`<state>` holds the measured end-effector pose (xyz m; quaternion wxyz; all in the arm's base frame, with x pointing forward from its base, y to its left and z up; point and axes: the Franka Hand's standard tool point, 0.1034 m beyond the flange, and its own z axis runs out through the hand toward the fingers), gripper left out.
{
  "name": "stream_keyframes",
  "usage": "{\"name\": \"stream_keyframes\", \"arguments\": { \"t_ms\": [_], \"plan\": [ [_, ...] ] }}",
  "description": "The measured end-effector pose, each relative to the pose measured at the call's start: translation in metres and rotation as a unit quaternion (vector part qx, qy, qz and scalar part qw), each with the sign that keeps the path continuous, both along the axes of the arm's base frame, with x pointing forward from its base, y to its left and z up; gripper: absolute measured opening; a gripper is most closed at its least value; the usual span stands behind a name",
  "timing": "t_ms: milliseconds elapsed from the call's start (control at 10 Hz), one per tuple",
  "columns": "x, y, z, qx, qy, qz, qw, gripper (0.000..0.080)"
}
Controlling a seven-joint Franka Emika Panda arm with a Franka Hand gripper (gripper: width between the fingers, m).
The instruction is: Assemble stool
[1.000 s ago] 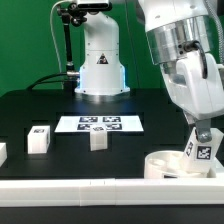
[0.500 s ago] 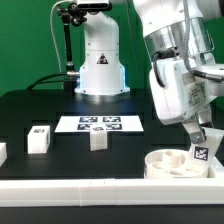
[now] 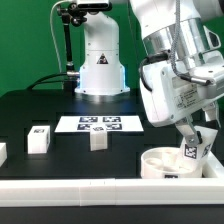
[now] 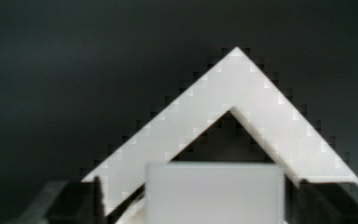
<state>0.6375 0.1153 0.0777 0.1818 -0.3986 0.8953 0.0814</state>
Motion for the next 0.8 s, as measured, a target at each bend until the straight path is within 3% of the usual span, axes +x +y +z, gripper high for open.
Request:
{"name": "stream_keyframes", "arguments": {
  "t_ms": [200, 500, 800],
  "plan": [
    [-0.001, -0.010, 0.011, -0.014, -0.017, 0.074, 0.997, 0.0641],
    [-0.004, -0.026, 0.032, -0.051, -0.055, 0.178, 0.981, 0.0648],
    [-0.006, -0.026, 0.032, -0.044, -0.049, 0.179, 0.982, 0.0648]
  ]
}}
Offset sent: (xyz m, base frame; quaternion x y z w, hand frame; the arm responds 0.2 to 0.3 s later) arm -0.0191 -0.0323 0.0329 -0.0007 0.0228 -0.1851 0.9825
